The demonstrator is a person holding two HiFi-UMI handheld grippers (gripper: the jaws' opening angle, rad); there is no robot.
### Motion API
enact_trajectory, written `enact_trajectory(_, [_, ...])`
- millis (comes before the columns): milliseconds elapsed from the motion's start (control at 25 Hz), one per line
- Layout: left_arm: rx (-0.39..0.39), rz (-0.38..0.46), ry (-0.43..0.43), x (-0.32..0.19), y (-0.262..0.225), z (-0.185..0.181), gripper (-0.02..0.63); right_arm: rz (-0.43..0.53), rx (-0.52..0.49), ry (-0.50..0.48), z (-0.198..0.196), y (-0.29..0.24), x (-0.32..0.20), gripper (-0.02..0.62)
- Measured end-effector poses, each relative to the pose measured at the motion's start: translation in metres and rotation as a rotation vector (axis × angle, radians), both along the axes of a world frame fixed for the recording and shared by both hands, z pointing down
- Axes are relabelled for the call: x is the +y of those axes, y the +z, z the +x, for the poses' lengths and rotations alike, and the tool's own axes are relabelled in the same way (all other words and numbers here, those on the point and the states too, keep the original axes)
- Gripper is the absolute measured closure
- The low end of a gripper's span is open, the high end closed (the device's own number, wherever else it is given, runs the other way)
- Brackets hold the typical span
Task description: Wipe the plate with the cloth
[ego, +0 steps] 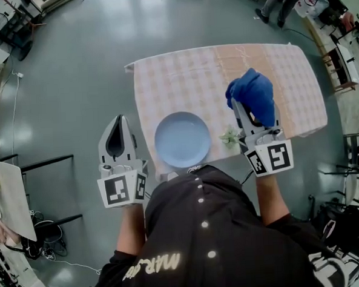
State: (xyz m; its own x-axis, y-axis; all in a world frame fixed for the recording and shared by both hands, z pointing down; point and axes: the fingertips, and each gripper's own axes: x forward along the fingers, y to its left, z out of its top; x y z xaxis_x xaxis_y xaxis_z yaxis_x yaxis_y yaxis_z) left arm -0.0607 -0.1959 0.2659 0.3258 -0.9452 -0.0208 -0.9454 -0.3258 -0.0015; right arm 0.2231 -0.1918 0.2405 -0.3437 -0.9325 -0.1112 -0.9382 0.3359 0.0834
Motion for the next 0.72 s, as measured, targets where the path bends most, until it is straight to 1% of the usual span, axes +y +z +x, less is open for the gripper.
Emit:
enact_trajectory(120, [-0.014,0.023,-0.012,0.002,-0.008,-0.006,0.588,0.019,0.001,0.021,0.010,-0.008,0.004,0.394])
enact_trajectory(280, [0.007,0.040,-0.020,0.003,-0.016,-0.014,0.589,0.039,-0.002,0.047,0.022,-0.014,0.006,0.394])
enact_trajectory(440, [-0.030,0.062,-0.051,0.005,-0.021,-0.025,0.589,0.054,-0.013,0.068,0.031,-0.016,0.009,0.394])
enact_trajectory(720, [-0.030,0.071,-0.081,0.007,-0.023,-0.038,0.589,0.056,-0.002,0.088,0.038,-0.014,0.011,0.396])
